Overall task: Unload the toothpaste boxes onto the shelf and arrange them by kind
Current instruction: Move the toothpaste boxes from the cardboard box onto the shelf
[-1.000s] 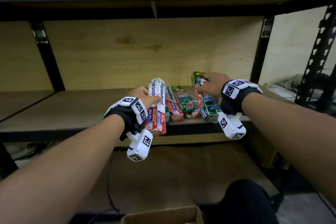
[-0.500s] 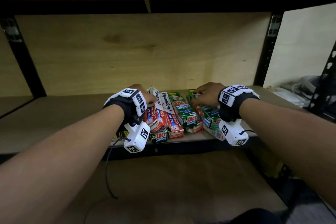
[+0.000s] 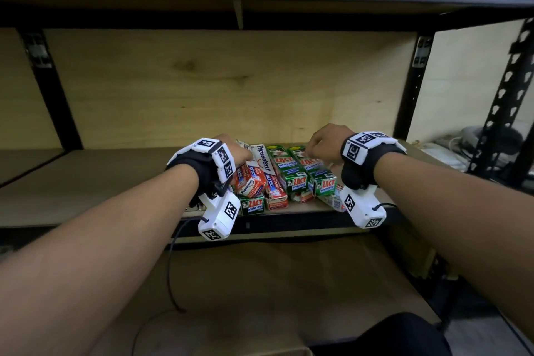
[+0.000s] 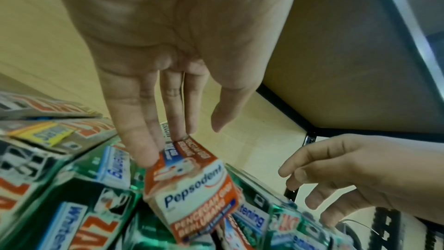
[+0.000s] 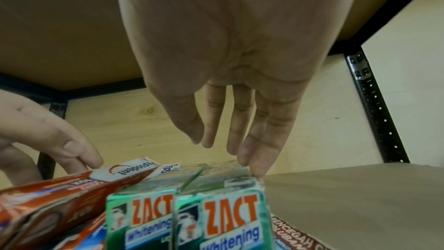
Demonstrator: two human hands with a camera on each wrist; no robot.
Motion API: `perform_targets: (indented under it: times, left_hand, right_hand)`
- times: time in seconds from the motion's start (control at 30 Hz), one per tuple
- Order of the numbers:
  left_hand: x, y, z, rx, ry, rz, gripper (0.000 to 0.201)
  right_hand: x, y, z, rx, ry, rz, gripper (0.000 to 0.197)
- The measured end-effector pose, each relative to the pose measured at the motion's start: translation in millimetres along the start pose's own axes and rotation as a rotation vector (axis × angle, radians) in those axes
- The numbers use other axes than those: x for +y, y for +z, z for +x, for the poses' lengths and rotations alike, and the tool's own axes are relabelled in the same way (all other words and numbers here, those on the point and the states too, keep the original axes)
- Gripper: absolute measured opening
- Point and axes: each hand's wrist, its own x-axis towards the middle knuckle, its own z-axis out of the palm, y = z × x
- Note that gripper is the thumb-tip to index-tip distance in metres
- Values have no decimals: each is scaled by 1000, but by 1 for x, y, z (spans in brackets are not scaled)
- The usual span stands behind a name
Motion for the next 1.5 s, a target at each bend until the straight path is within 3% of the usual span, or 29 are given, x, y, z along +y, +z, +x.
perform_targets:
  times: [0.07, 0.17, 0.27, 0.4, 0.53, 0.73, 1.23, 1.5]
  left_hand:
    - [4, -2, -25, -23, 24, -32, 37]
    - [6, 0, -57, -42, 57, -55, 21]
    - [-2, 11, -82, -16, 115, 22, 29]
    - [-24, 26, -114, -61, 85, 28, 20]
    - [-54, 43, -145, -156, 39, 62, 36]
    - [-109, 78, -173, -184, -73, -1, 28]
    - [-228, 170, -145, -328, -347, -30, 27]
    - [-296, 230, -126, -470, -383, 178, 39]
  right_hand:
    - [-4, -3, -15, 7, -1, -2, 35]
    - [-6, -4, -36, 2, 1, 37, 33]
    - [-5, 4, -60, -39, 0, 138, 22]
    - [-10, 25, -98, -150, -18, 144, 15]
    - [-12, 64, -128, -256, 2, 190, 21]
    - [-6, 129, -160, -411, 15, 255, 29]
    - [24, 288, -152, -652, 111, 285, 31]
    - [31, 368, -145, -774, 170, 222, 24]
